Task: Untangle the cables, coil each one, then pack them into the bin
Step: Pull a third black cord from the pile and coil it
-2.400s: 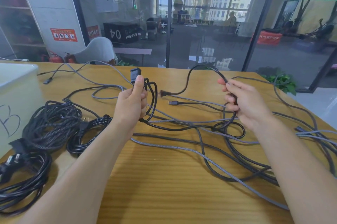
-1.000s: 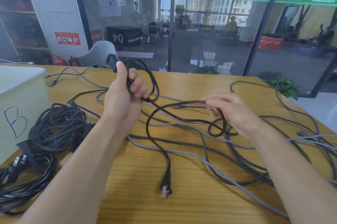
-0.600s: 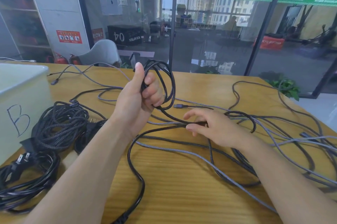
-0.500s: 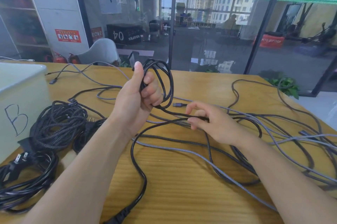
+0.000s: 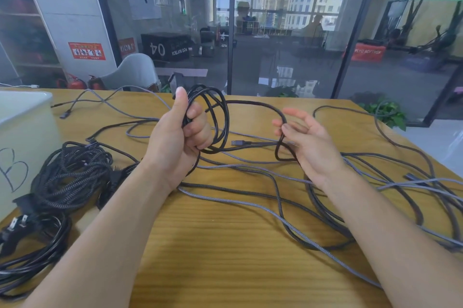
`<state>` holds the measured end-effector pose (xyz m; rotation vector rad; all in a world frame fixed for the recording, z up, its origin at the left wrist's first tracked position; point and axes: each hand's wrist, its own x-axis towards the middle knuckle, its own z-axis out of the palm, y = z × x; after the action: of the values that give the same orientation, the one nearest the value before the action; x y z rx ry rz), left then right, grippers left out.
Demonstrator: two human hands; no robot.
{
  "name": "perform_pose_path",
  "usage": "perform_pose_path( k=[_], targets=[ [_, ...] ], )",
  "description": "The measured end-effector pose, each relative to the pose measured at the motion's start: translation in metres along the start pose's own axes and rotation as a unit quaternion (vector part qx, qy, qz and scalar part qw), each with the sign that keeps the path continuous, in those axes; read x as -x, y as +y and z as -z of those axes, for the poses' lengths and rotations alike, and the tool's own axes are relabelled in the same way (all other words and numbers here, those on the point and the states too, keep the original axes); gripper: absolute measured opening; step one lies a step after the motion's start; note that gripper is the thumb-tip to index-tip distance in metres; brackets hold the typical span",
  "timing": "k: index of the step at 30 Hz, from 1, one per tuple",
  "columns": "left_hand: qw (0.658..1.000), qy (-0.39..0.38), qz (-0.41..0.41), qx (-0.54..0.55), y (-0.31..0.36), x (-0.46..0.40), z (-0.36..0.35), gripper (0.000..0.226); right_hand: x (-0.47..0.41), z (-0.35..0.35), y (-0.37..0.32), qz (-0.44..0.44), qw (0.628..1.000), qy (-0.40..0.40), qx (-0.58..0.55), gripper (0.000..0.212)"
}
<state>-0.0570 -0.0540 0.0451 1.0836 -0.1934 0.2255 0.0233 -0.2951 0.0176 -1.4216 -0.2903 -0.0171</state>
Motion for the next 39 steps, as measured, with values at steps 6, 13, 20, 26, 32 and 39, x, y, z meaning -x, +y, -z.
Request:
perform_pose_path(
  k=[6, 13, 20, 26, 32, 39],
  targets=[
    [0.997, 0.042, -0.013, -0.066, -0.004, -0.001, 0.002, 0.051, -0.009, 0.025, -0.017, 0.024, 0.978, 0.196, -0.067, 0.023],
    [0.996, 0.047, -0.017, -0.072, -0.003, -0.002, 0.005, 0.051, -0.025, 0.069, -0.012, -0.061, 0.969, 0.24, -0.001, 0.052],
    [0.997, 0.035, -0.01, -0.073, -0.005, -0.001, 0.005, 0.049, 0.015, -0.004, -0.014, 0.117, 0.923, -0.083, 0.357, 0.017],
    [0.998, 0.021, 0.014, -0.052, -0.003, 0.001, 0.004, 0.049, 0.028, -0.026, 0.002, 0.008, 0.821, -0.353, 0.45, 0.019],
    [0.998, 0.002, 0.03, -0.046, 0.005, 0.0, 0.006, 0.051, 0.002, 0.033, -0.02, -0.011, 0.854, -0.255, 0.454, 0.016],
    [0.984, -0.075, 0.068, -0.146, -0.007, 0.007, -0.01, 0.048, 0.001, 0.016, -0.014, 0.091, 0.804, 0.044, 0.585, 0.058]
  ],
)
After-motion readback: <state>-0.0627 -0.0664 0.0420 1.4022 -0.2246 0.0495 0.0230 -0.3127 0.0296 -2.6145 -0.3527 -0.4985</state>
